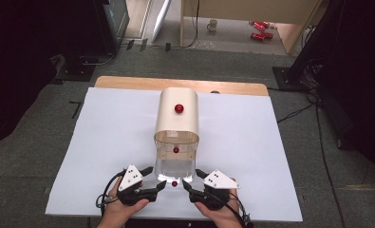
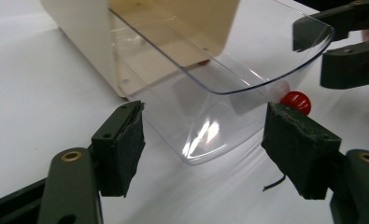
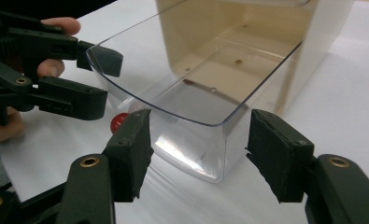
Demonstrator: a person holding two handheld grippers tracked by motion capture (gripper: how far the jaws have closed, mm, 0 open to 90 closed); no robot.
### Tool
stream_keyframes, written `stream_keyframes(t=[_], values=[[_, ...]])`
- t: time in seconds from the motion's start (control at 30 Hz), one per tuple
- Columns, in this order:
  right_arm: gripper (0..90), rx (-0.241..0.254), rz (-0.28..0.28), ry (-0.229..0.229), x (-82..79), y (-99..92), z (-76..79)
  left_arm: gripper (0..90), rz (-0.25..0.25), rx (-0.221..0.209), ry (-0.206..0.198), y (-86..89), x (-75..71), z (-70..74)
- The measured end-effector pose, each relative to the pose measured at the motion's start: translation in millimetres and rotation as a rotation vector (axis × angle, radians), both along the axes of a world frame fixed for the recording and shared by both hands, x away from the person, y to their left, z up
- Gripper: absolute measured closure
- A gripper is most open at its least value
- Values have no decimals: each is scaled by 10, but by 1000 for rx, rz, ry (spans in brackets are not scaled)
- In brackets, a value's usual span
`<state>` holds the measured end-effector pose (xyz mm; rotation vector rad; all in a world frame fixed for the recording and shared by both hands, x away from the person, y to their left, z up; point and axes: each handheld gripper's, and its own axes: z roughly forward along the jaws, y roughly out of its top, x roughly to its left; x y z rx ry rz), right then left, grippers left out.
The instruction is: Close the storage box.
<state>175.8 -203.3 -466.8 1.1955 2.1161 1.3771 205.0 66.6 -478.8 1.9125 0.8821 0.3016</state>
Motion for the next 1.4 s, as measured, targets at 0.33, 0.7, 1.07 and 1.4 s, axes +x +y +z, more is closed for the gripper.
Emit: stream_keyframes(t=[0.33,0.7,1.07,1.4], values=[[365,15,-29,-12,168,-45,70,231,65,-38,17,14,115,10],[329,11,-61,-17,313,-50,67,197,158,-26,-6,31,207,-1],[318,-1,-122,-22,483,-67,29,172,285,-57,-27,26,349,-48],[311,-12,-146,-1,570,-82,-46,202,376,-23,-5,12,442,-105]])
